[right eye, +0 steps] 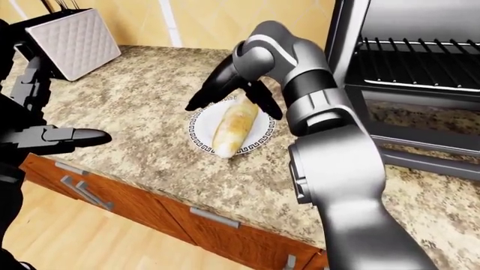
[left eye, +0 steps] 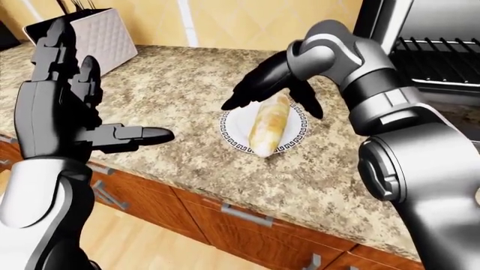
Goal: Place the baguette on the rack of the toaster oven.
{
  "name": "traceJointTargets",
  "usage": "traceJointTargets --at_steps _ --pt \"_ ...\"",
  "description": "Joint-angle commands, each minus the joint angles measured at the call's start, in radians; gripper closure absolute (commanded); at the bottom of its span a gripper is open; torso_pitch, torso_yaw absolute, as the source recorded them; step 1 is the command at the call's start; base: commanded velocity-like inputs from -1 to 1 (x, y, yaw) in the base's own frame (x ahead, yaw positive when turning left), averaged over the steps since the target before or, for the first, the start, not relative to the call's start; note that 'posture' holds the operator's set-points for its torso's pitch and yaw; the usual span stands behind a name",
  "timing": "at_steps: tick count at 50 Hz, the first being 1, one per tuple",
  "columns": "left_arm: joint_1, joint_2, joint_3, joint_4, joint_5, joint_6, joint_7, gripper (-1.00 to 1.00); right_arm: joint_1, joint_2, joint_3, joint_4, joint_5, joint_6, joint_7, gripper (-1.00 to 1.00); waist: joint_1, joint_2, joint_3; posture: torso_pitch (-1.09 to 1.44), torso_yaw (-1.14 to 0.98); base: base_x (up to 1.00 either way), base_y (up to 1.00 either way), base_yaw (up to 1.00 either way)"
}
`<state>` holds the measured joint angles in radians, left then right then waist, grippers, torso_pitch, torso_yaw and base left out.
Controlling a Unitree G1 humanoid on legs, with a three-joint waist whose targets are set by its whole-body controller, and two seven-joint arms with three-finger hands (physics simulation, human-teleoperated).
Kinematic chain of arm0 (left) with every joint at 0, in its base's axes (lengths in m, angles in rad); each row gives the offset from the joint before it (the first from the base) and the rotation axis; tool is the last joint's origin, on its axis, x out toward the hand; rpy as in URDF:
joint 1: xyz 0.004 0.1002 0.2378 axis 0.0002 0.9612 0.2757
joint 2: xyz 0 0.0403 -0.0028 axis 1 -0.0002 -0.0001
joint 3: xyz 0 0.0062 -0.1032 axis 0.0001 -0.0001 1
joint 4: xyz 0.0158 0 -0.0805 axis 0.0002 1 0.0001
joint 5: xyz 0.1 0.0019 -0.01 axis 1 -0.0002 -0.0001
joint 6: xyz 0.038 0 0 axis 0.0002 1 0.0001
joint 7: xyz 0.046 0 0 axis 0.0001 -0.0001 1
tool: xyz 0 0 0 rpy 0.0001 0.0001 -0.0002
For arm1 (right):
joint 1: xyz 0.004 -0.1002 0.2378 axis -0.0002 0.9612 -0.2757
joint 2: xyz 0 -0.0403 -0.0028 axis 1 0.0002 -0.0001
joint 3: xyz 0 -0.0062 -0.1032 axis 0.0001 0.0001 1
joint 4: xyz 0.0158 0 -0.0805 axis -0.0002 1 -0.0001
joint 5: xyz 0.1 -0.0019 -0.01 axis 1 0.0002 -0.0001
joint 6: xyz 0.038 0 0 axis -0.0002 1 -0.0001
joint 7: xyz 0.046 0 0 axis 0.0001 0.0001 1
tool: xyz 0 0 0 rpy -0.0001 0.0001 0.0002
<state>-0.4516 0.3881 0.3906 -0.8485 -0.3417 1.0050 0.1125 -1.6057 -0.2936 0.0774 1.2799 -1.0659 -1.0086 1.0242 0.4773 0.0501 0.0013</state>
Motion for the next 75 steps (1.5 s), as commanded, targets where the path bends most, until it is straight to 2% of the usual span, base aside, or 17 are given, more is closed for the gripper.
traceJointTargets --at_steps 1,34,40,41,44,49,56,75 --pt "-0.019 0.013 0.014 -0.019 0.006 -0.03 0.002 -1.0 -0.035 -0.009 -0.012 -0.031 0.005 0.002 -0.024 -1.0 0.001 0.001 -0.026 0.0 0.42 0.0 0.0 0.0" --pt "-0.025 0.019 0.021 -0.023 0.008 -0.015 -0.001 -1.0 0.007 -0.01 -0.014 -0.033 -0.073 -0.003 -0.104 -1.0 0.008 -0.002 -0.028 0.0 0.42 0.0 0.0 0.0" --pt "-0.018 0.021 0.029 -0.026 0.006 -0.016 -0.002 -1.0 0.013 -0.007 -0.014 -0.031 -0.078 -0.003 -0.108 -0.91 0.007 -0.002 -0.028 0.0 0.42 0.0 0.0 0.0" --pt "-0.017 0.021 0.031 -0.027 0.006 -0.016 -0.003 -1.0 0.014 -0.007 -0.014 -0.033 -0.078 -0.003 -0.11 -0.77 0.008 -0.002 -0.028 0.0 0.42 0.0 0.0 0.0" --pt "-0.017 0.022 0.031 -0.026 0.006 -0.017 -0.002 -1.0 0.018 -0.007 -0.016 -0.033 -0.076 0.001 -0.107 -0.73 0.008 -0.002 -0.028 0.0 0.42 0.0 0.0 0.0" --pt "-0.016 0.021 0.028 -0.026 0.008 -0.019 0.0 -1.0 0.021 -0.009 -0.015 -0.033 -0.078 0.003 -0.109 -0.54 0.008 -0.002 -0.029 0.0 0.42 0.0 0.0 0.0" --pt "-0.008 0.015 0.019 -0.026 0.014 -0.027 0.002 -1.0 0.031 -0.007 -0.013 -0.034 -0.081 0.005 -0.114 -0.47 0.009 -0.002 -0.029 0.0 0.42 0.0 0.0 0.0" --pt "-0.013 0.025 0.037 -0.032 0.009 -0.013 -0.003 -1.0 0.047 -0.002 -0.007 -0.035 -0.1 0.005 -0.15 -0.33 0.01 -0.002 -0.03 0.0 0.42 0.0 0.0 0.0"
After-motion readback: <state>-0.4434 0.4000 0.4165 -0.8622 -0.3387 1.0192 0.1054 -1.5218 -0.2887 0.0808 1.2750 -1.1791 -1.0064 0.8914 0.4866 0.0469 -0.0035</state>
